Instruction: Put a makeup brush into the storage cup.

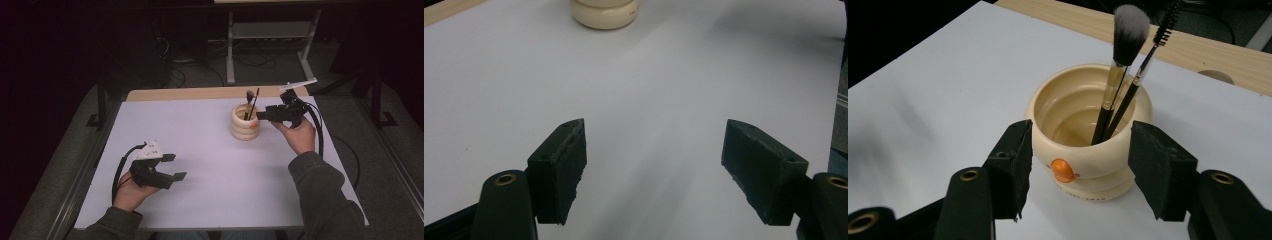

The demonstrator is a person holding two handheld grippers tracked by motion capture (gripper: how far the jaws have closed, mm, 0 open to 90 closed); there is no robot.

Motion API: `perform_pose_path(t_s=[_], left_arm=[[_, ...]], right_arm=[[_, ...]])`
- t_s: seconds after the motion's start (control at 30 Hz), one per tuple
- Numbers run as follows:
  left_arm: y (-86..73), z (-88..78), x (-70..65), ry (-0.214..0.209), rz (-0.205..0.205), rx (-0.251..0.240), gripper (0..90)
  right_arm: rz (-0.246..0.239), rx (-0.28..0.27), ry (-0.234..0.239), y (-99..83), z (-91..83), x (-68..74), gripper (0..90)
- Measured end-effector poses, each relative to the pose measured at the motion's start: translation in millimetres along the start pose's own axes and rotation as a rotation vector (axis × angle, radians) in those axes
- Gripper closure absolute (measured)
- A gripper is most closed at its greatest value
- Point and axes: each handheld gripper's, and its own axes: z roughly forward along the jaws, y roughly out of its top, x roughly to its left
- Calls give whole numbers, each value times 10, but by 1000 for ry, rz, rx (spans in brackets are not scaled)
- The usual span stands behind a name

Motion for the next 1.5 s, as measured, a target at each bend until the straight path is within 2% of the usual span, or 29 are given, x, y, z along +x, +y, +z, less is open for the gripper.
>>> perform_pose_path(t_s=[0.17, 0.53, 0.73, 0.87, 1.3, 1.5], left_arm=[[-8, -13, 15, 7, -8, -2, 253], [-12, -19, 32, 15, -9, -2, 238], [-46, -16, 59, 23, -24, 0, 232], [-44, -24, 59, 29, -19, -2, 230], [-64, -13, 80, 28, -40, 5, 212], [-71, -16, 93, 31, -34, 2, 212]], right_arm=[[-13, -9, 6, -23, -7, 30, 404], [-8, -15, 10, -111, -2, 68, 371], [-28, -21, 17, -168, -5, 101, 366], [-36, -22, 17, -198, -8, 122, 355], [-45, -49, 23, -292, -82, 194, 332], [-52, -58, 26, -339, -106, 215, 320]])
